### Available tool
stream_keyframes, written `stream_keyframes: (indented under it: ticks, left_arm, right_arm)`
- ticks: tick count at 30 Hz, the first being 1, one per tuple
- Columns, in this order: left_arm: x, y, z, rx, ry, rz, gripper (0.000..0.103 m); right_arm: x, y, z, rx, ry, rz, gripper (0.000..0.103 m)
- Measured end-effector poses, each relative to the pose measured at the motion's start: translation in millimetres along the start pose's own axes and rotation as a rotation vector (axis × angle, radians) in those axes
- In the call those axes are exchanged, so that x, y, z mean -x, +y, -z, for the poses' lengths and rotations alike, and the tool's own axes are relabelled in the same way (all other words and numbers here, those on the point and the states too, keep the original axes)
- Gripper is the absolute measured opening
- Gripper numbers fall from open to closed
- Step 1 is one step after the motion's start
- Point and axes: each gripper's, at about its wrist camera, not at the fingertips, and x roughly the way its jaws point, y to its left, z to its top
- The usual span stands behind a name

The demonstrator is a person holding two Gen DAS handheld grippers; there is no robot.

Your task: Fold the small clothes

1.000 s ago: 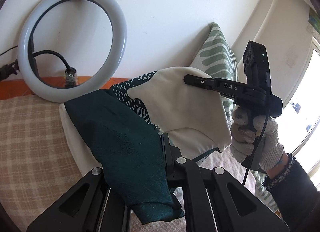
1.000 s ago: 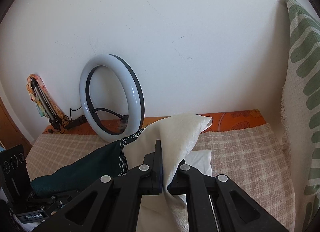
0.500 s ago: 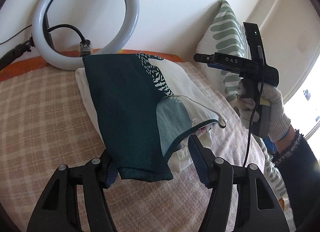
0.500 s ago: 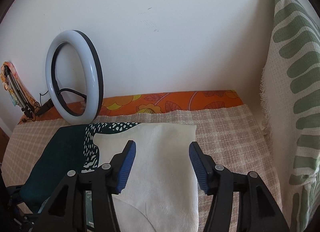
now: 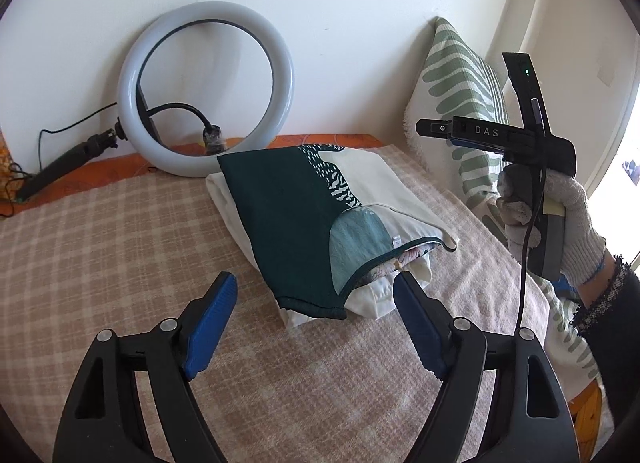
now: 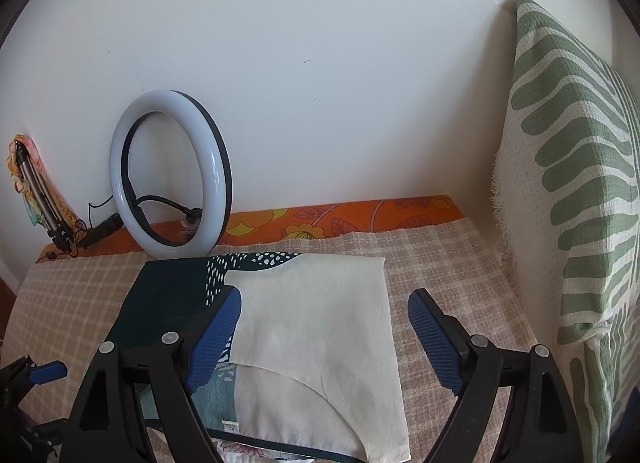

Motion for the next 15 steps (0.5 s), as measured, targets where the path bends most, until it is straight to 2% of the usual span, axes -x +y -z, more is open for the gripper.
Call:
stream_keyframes:
  ticks: [8,10,15]
  left_arm:
    - [43,-6,9,-0.015,-0.039,-0.009,0.080]
    - [56,-7,12,-0.027,-0.056,-0.016,0.080]
    - [85,-8,21,-0.035,-0.076,-0.026,0.080]
  right_arm:
    - [45,21,8,-0.005,-0.038,0.009,0.088]
    - [57,29,11,-0.003,-0.050,0.015,0.092]
    - [89,54,24,0.035,-0.081,0.032,0.095]
